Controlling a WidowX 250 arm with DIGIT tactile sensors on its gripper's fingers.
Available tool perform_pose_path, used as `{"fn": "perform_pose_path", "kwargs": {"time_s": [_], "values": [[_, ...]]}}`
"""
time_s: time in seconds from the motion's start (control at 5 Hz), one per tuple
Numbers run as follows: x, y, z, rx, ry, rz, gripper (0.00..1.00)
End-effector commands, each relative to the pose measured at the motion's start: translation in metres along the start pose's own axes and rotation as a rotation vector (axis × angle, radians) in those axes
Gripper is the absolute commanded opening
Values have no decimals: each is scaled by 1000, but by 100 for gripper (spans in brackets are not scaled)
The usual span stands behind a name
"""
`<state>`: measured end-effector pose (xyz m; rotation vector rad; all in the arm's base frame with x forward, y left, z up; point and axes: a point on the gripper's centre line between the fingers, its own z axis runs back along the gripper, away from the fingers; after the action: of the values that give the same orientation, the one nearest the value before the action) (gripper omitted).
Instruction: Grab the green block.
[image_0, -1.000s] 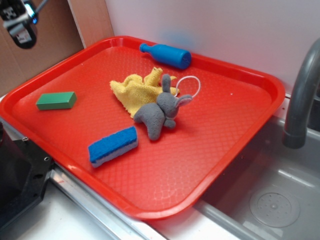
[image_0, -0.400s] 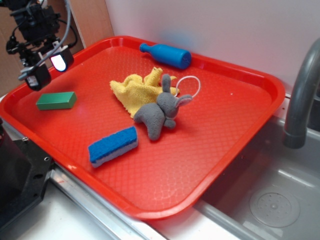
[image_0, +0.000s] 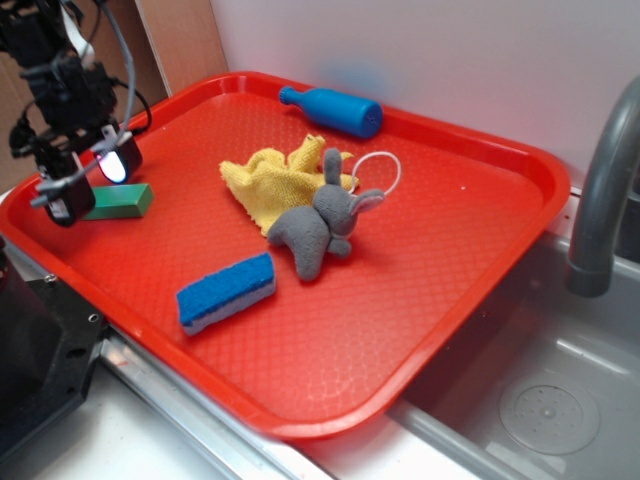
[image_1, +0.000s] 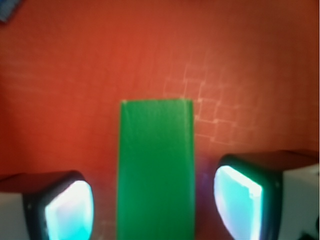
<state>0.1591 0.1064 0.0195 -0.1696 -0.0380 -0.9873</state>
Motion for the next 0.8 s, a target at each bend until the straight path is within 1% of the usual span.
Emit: {"fn": "perform_pose_path", "kwargs": {"time_s": [0.0, 0.2, 0.4, 0.6], "values": [[17, 5, -11, 39, 50, 31, 0], [19, 2, -11, 55, 70, 25, 0], [24, -1, 1, 61, 82, 137, 0], [29, -2, 32, 50, -12, 299, 0]]}}
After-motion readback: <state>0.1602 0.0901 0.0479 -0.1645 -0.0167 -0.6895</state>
